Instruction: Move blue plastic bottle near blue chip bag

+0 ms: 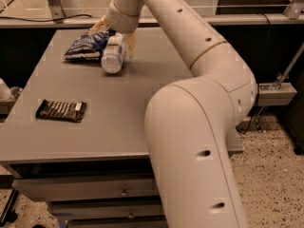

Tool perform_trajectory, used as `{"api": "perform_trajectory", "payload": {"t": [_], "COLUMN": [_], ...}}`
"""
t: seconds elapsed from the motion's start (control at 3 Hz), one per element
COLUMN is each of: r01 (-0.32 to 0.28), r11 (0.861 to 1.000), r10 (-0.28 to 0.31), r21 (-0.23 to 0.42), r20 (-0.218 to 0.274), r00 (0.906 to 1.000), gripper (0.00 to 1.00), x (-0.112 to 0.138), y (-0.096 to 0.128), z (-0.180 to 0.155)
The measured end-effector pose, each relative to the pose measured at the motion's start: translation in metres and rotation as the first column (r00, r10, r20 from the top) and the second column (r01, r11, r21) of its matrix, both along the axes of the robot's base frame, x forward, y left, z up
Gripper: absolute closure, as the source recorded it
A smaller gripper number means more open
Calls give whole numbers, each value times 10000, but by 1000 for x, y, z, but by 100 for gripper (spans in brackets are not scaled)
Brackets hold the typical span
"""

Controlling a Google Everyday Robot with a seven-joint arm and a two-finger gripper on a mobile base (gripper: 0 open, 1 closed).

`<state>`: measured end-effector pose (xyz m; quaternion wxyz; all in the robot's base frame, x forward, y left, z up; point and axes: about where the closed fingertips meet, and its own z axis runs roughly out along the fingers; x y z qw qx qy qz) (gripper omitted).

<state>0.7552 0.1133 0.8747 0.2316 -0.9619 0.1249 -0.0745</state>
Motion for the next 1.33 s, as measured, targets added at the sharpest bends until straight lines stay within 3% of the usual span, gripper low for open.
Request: {"api": "perform_trajectory", "payload": {"t": [0.33, 0.67, 1.0, 1.33], "r01": [119, 809, 2025, 2978], "r11": [9999, 9934, 9598, 8985], "r10": [-119, -810, -2078, -3236], "r21": [112, 807, 1944, 3224], "r20": [8, -27, 69, 281], "r00": [9999, 9967, 9781, 9458], "gripper": [0, 0, 0, 0], "x": [-3, -7, -15, -34], "y": [-1, -22, -74, -140], "z": [5, 22, 57, 101]}}
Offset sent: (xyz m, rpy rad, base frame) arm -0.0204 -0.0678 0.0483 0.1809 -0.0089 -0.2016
